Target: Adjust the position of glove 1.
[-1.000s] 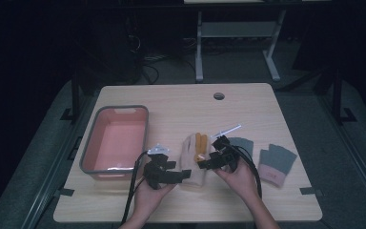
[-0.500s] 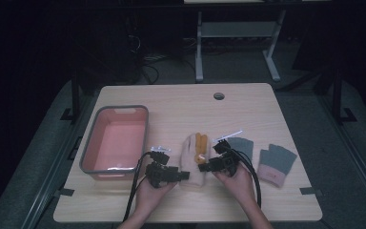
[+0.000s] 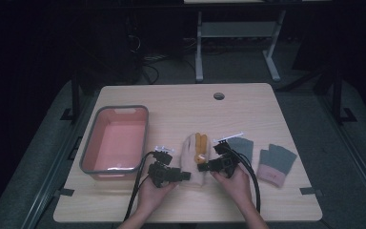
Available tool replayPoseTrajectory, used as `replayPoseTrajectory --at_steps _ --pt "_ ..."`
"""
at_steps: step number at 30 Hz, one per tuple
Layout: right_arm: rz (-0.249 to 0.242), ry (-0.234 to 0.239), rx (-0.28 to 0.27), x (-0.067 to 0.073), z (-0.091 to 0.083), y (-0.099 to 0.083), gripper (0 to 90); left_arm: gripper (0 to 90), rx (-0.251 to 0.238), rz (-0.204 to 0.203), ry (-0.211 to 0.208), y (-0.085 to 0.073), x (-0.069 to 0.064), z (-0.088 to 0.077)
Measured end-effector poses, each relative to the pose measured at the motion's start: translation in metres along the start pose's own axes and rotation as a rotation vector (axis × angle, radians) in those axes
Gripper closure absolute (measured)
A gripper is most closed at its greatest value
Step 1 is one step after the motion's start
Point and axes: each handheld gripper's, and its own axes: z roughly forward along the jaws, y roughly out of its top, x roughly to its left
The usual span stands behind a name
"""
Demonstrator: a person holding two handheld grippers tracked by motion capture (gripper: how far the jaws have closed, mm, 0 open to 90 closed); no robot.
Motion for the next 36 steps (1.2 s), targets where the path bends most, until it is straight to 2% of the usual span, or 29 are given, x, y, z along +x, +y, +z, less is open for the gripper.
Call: replayPoseTrajectory --at_steps 6,15,22,32,36 --pt "0.037 0.04 -0.004 0.0 0.003 0.0 47.8 52.3 0.016 -0.005 -0.014 0.002 0.002 0.001" --pt "0.062 0.055 -0.035 0.005 0.011 -0.002 57.1 57.2 0.032 -0.004 -0.032 0.005 0.004 0.003" --pt "0.093 0.091 -0.075 0.001 0.014 -0.006 63.4 58.7 0.038 -0.008 -0.035 0.006 0.004 0.005" --pt "0.14 0.131 -0.057 -0.002 0.016 -0.005 71.0 62.5 0.04 -0.028 -0.057 0.009 0.006 0.007" --pt "0.137 0.143 -0.055 -0.005 0.017 -0.004 75.4 65.6 0.036 -0.025 -0.07 0.009 0.007 0.006"
